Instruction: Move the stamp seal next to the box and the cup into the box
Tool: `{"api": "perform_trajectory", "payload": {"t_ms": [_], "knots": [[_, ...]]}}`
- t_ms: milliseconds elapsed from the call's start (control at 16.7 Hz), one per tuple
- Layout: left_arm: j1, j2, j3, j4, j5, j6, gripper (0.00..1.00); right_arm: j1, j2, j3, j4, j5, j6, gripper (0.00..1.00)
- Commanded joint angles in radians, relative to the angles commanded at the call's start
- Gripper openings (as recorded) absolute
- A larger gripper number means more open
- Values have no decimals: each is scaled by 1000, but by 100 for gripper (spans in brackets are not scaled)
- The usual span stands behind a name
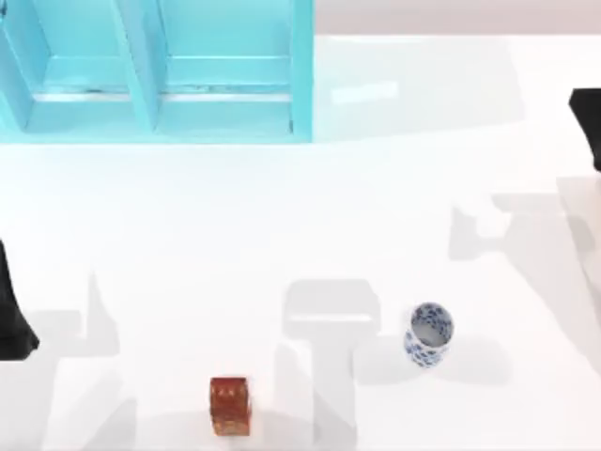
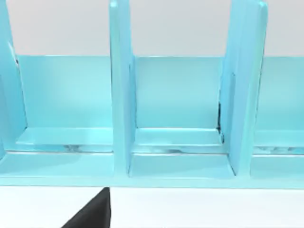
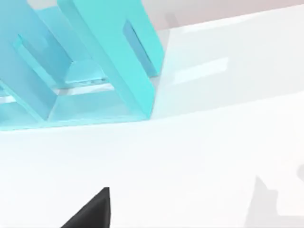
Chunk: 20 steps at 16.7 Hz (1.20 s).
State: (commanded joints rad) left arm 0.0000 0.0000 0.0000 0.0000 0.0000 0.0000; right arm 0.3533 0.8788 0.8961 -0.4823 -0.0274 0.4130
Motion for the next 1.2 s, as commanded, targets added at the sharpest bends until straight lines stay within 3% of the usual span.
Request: {"api": "perform_trajectory", "payload": {"t_ms": [600, 900, 1200], "knots": [[0, 0, 0, 0, 0, 0, 100, 472, 859, 852, -481, -12, 498, 100], [0, 0, 0, 0, 0, 0, 100, 657, 1233, 1056, -721, 14, 642, 100], [0, 0, 0, 0, 0, 0, 100, 736, 1383, 1114, -837, 31, 696, 100]]}}
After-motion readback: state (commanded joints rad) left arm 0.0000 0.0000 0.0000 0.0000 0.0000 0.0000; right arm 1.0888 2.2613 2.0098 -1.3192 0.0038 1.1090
